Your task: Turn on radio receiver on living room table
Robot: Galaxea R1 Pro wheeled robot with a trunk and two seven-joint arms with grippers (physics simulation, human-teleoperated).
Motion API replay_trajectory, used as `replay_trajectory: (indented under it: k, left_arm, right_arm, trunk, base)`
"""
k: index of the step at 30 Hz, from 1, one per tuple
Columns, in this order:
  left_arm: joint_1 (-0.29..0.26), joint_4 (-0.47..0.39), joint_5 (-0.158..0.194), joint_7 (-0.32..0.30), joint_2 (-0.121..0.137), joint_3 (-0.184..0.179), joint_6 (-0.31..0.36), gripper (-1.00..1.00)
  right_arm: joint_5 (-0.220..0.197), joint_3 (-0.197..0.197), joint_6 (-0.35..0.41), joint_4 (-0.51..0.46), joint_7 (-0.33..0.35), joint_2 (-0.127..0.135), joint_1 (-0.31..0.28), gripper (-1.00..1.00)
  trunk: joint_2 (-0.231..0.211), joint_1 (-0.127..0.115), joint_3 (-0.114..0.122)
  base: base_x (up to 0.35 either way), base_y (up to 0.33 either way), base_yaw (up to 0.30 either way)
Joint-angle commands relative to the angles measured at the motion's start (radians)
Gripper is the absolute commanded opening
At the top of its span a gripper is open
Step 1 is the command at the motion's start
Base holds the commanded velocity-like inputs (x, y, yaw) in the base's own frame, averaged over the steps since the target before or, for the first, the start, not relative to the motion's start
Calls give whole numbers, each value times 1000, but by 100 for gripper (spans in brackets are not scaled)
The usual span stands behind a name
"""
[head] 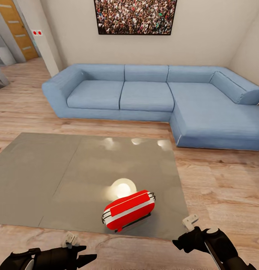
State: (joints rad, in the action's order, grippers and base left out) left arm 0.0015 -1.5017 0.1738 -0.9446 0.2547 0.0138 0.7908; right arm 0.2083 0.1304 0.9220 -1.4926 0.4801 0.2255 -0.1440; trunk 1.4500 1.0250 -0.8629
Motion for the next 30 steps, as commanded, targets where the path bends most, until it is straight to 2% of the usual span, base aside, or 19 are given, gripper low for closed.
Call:
replay_trajectory:
  k: [1, 28, 30]
  left_arm:
    - [0, 0, 0, 0, 0, 0, 0, 100]
    - [0, 0, -1, 1, 0, 0, -1, 100]
    - [0, 11, 0, 7, -4, 3, -7, 100]
  right_arm:
    - [0, 0, 0, 0, 0, 0, 0, 100]
    - [-2, 0, 0, 0, 0, 0, 0, 100]
    - [-13, -11, -1, 11, -11, 6, 11, 100]
  trunk:
    - [0, 0, -2]
    - [0, 0, -8]
    - [0, 0, -8]
  base:
    - [0, 0, -63]
    - [0, 0, -6]
    - [0, 0, 0]
